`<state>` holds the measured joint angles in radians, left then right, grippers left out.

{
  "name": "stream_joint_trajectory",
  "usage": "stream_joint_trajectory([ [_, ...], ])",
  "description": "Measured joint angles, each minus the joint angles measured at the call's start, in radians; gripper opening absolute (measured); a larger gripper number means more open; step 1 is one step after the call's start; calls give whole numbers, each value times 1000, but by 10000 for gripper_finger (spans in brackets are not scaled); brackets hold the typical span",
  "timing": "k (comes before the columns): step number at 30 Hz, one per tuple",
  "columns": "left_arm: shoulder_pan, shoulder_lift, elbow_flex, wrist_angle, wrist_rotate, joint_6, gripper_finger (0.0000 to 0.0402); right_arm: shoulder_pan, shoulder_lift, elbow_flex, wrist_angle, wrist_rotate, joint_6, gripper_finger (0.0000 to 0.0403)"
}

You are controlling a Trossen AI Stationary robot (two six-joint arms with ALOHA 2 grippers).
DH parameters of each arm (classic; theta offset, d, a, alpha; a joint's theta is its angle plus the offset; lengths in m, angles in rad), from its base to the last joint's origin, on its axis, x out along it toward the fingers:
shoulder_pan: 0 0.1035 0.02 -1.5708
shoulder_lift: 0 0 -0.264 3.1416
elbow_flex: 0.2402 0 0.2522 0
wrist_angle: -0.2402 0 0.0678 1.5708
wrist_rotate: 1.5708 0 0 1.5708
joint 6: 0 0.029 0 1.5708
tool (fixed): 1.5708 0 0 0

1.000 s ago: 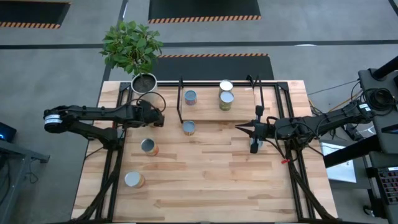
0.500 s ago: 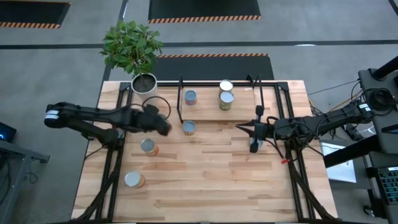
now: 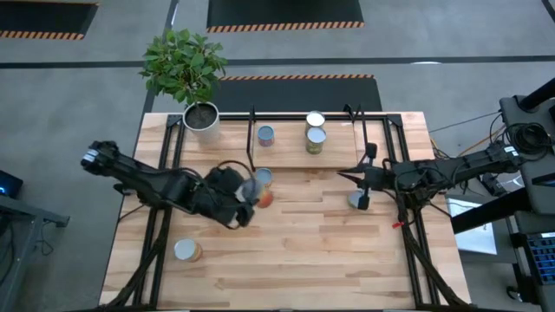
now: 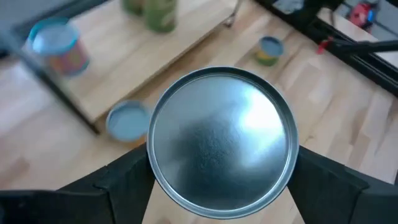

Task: Pick and place cans onto a shelf
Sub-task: Put the canned green beans on the shelf

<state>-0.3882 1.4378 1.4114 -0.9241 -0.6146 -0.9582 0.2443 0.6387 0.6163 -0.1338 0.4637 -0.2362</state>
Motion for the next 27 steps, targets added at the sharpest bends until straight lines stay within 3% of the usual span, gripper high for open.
stream_joint_trajectory([
  [4,3,119,149,-54,-3,104,299,0,-48,-5,-34,-23,2,9],
  [9,25,244,305,-155,-6,130,300,0,-98,-19,-54,-27,9,9],
  [16,79,374,493,-156,-31,249,300,0,-153,-40,-50,-27,11,9],
  [27,193,509,636,-159,44,393,300,0,-187,-53,-54,-28,17,9],
])
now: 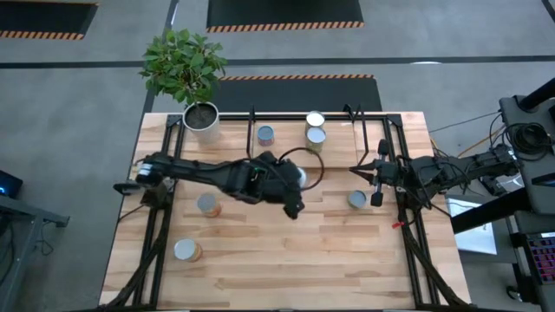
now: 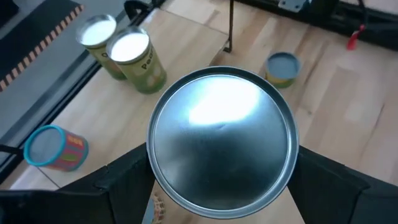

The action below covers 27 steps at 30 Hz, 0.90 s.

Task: Pick and place cans onto a shelf
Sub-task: Put the canned green beans on the shelf

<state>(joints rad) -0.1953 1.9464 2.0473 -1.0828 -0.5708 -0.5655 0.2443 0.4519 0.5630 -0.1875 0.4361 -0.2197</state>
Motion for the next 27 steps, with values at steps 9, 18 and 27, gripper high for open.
stream_joint_trajectory([
  [9,115,89,1,50,45,8,300,0,0,0,0,1,3,9],
  [18,195,176,4,114,71,15,300,0,0,0,-10,1,3,9],
  [27,244,225,3,206,87,38,300,0,0,0,-17,10,3,9],
])
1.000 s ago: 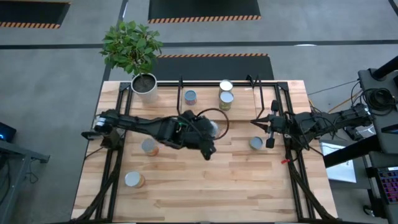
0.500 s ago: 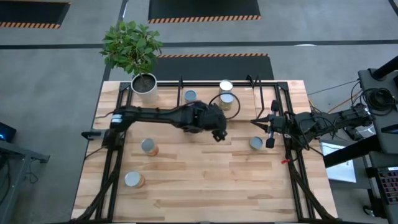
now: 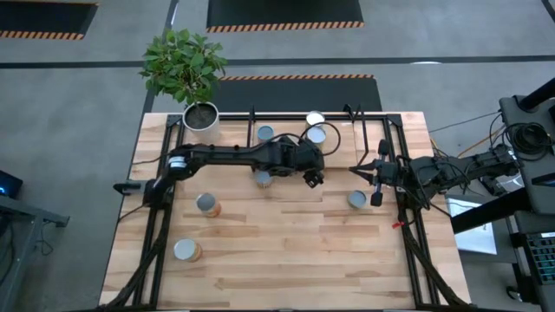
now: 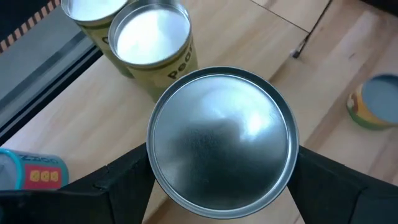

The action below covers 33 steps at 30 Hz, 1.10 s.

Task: Pick and place cans onto a shelf
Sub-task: Put the canned green beans on the shelf

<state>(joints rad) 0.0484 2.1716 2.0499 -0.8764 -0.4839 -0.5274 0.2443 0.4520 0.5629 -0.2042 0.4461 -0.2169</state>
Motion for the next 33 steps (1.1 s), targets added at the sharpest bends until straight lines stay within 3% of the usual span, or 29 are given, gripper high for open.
stream_joint_trajectory([
  [17,17,46,-1,28,-13,-4,300,0,1,0,0,1,0,9],
  [33,30,50,-4,39,-55,8,329,0,1,0,-1,1,0,9],
])
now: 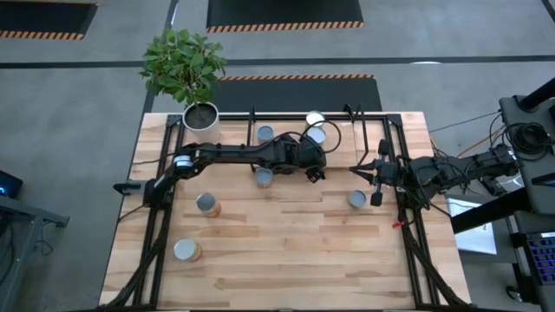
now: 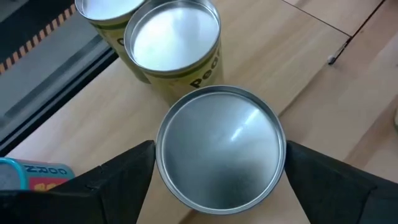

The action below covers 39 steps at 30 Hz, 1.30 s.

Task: Pick and place cans onto a shelf
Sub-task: Put the canned green beans on the shelf

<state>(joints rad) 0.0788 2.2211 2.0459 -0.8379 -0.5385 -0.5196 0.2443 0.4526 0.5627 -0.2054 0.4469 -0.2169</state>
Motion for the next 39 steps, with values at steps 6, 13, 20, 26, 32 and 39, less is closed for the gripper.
stream_joint_trajectory([
  [6,1,0,0,15,-2,24,329,0,0,0,-2,0,0,9],
  [13,-10,-27,1,12,-3,79,329,0,0,0,-1,0,0,9],
  [20,-39,-32,66,-46,-9,174,329,0,0,0,1,0,0,9],
  [26,-136,-32,83,-45,-106,388,327,0,0,0,2,0,22,9],
  [32,-223,-32,72,-150,-233,395,321,0,0,0,1,0,50,9],
  [39,-253,-36,67,-339,-343,278,320,0,0,0,1,0,73,9],
])
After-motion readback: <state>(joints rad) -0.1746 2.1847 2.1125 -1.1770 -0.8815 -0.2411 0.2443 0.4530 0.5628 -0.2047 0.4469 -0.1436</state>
